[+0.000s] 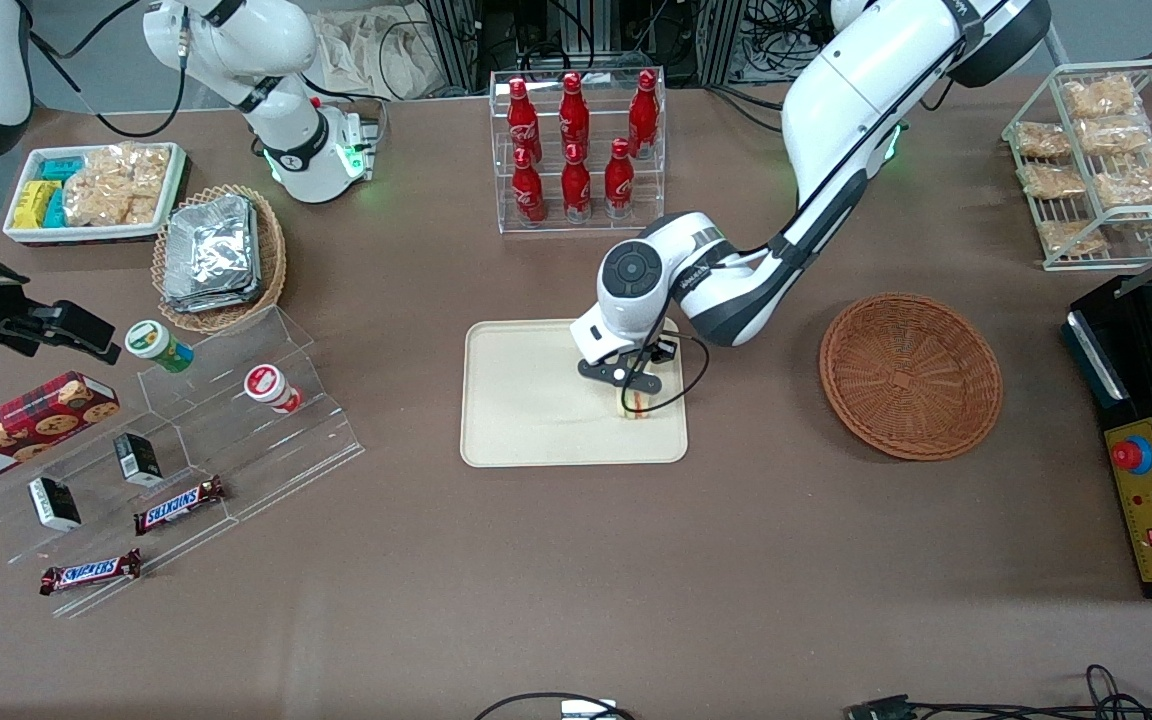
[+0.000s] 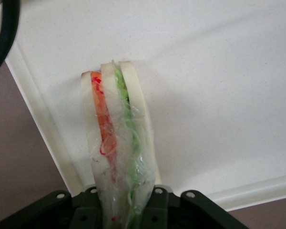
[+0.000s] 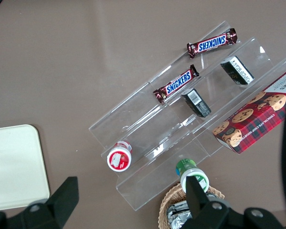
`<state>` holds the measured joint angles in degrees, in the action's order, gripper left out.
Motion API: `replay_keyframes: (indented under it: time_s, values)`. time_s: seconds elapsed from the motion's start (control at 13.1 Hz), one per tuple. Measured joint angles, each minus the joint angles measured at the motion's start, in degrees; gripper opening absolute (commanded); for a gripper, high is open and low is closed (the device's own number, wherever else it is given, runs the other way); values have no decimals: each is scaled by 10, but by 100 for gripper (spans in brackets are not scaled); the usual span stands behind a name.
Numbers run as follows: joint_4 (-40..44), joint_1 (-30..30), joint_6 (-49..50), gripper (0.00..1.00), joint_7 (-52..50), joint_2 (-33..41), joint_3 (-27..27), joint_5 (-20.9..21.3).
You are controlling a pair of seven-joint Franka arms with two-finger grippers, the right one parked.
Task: Place sandwich from basket to tray
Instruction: 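Lower the sandwich onto the tray and open the left gripper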
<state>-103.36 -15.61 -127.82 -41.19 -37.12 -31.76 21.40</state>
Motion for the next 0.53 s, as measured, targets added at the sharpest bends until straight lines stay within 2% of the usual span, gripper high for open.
replay_keyframes:
  time_s: [0.08, 0.15, 0.53]
  values:
    - [0, 0, 0, 91, -6, -2, 0, 0]
    - [0, 0, 0, 100, -11, -3, 0, 0]
    - [1, 0, 1, 100, -17, -5, 0, 1]
